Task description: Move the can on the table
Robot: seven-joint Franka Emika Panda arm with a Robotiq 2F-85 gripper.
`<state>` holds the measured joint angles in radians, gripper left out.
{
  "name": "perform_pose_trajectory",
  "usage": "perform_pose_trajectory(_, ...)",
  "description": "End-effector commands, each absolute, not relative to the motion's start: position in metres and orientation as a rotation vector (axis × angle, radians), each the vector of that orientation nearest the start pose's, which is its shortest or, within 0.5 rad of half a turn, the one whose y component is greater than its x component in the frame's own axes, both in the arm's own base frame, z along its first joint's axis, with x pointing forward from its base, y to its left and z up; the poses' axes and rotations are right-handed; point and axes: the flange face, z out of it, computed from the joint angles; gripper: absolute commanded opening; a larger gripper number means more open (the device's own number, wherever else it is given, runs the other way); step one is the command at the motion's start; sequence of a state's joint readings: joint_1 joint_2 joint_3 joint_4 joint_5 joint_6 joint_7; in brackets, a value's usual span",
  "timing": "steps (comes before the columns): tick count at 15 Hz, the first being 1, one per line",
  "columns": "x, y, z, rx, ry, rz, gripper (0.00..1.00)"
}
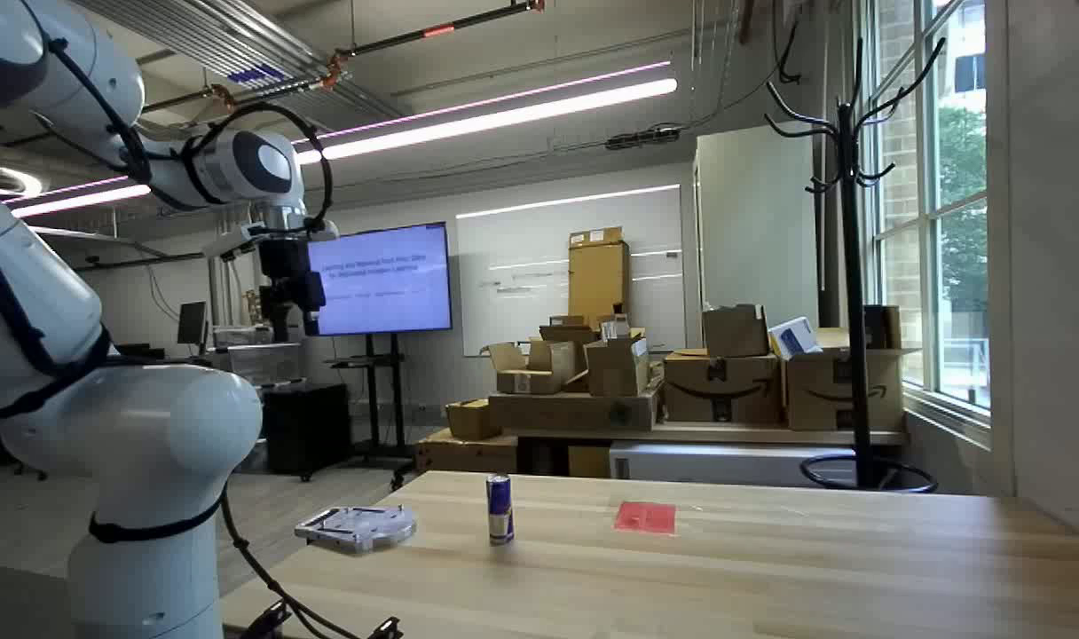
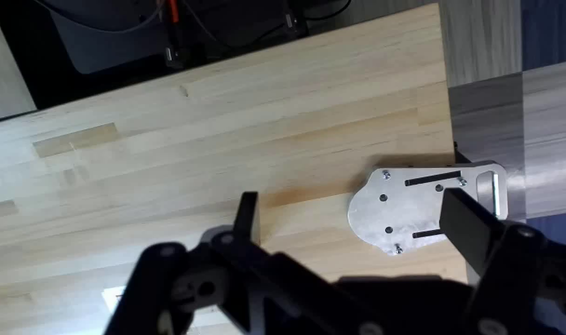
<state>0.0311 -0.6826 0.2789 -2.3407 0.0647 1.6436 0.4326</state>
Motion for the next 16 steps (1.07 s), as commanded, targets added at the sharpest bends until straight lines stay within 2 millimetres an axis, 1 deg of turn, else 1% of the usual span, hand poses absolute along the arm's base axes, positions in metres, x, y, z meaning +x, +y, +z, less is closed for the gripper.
perform_pose_trajectory(1,0.323,0.130,0.560,-3.242,0.312,-0.007,1.00)
perform_pose_trajectory(11,0.323,0.130,0.560,-3.242,0.312,-0.008,1.00)
perform_pose_trajectory(13,0.329,0.126,0.560,-3.231,0.330,0.000,1.00)
perform_pose_trajectory(16,0.341,0.112,0.561,-3.202,0.359,-0.001,1.00)
